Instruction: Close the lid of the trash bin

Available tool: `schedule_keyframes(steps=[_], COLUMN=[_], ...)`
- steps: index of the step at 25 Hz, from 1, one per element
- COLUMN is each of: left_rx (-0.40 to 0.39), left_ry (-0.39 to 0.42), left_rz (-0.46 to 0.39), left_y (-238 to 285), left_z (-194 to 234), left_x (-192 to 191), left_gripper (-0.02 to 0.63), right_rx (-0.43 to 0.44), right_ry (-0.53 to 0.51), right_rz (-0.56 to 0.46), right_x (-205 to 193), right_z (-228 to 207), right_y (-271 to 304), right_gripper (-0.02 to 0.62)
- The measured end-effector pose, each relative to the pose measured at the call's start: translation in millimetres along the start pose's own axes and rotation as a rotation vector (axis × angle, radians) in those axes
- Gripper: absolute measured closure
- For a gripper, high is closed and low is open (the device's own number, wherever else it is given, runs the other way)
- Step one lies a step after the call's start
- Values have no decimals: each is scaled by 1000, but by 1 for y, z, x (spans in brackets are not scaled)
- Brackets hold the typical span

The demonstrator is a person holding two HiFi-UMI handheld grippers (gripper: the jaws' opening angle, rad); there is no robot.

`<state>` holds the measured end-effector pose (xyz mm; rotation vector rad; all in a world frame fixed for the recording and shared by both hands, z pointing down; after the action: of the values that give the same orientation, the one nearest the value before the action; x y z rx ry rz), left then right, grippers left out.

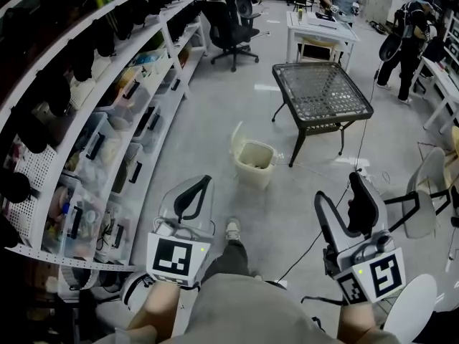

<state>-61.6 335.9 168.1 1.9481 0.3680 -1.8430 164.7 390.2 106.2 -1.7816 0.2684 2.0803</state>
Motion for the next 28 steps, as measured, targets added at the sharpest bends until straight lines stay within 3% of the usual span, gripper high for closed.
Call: schedule_keyframes(steps=[12,18,23,28], left_rx=[-15,-35,-80,-104], left_ry=[-3,-14,59,51], left_rz=[33,71,104,144], left_y=[96,167,229,288], left_z=[76,140,207,268], left_x=[-20,-22,-26,-40], left_gripper=[604,604,604,604], right_rx=[14,17,25,29], right_ry=[21,35,54,59], right_rz=[65,116,182,245], right_x=[-53,-77,-101,-133], right_z=[-10,-18,-18,-18], right_y=[120,216,310,397], right_gripper=[298,296,291,284])
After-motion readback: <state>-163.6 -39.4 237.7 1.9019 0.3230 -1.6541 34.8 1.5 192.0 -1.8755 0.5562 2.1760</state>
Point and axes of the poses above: the fingertips, and each gripper's own axes: y forward along the fingers, z to its left, x out of its top, the point moved 2 cm from there along -y, backward along the fingers, and after that the axes turned 11 degrees about -y, right-handed, at the moved point
